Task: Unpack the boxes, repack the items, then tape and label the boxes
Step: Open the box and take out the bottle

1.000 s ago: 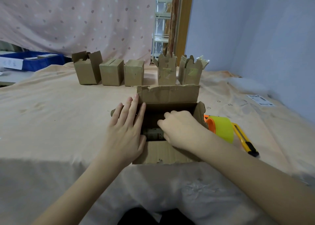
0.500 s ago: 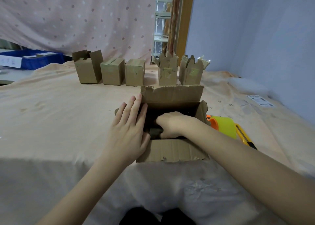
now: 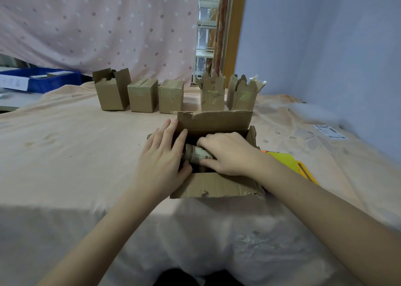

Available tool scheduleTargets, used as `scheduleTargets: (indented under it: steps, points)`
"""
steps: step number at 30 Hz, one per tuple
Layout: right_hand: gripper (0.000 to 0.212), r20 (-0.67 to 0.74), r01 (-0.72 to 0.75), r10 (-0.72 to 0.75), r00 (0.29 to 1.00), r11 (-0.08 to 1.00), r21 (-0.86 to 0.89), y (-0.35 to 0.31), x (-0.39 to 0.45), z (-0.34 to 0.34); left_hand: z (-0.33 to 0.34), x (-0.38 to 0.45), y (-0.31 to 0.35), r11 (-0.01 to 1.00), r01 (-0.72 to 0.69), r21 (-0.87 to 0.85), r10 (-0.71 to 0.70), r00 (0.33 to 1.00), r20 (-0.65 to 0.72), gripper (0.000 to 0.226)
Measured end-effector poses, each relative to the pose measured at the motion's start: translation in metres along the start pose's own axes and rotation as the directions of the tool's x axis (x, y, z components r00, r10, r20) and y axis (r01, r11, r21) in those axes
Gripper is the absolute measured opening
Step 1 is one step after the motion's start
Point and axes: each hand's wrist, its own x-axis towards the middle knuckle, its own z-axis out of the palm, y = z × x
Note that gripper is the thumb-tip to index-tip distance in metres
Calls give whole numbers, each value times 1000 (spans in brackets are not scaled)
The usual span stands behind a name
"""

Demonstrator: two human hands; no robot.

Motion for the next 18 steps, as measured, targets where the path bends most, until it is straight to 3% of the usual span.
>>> scheduleTargets:
  steps: [7,13,18]
  points:
    - [44,-191,-27,18,981,999,-43,7,-4,-16,-5,27,3,1000,-29,2,29,995,-96,66]
    - [45,-229,-63,63,971,998,6,12,-3,-21,-6,48,0,984,-168,64,176,970,-166,49]
    - [58,-241,-107,114,964,993,40,24,-4,-25,-13,59,-7,985,-165,49,172,962,-213,49]
